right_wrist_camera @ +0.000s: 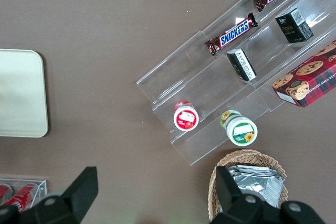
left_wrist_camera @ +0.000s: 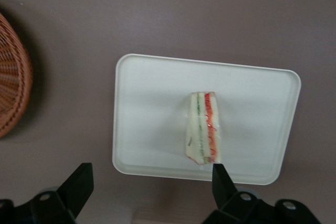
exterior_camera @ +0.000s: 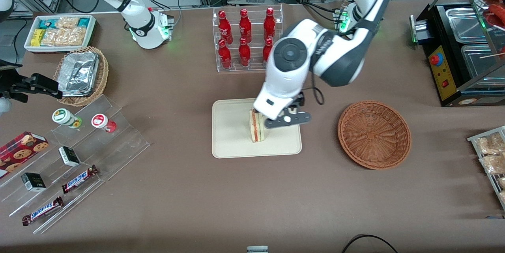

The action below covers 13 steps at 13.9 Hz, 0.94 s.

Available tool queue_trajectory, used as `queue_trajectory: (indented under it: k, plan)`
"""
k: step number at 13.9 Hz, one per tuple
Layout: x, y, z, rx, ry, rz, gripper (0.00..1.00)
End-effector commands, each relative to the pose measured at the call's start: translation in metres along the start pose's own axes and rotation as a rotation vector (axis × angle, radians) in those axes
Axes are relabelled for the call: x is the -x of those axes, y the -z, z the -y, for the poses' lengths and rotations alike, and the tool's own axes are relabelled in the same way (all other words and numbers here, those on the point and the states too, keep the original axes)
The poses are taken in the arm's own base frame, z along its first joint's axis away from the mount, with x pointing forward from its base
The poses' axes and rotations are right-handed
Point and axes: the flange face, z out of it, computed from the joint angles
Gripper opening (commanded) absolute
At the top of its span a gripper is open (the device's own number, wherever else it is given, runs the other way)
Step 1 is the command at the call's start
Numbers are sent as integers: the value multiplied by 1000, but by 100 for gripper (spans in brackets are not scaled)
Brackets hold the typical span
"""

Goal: Place sandwich from basket to tray

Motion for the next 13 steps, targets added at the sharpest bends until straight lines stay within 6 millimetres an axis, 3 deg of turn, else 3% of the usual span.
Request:
queue_trajectory:
  k: [1,9,13]
  plan:
    - [5,7,54,-23,-54,18,100]
    - [-19,56,234,-15,-204,82,100]
    - [-16,84,291,-4,-224,108,100]
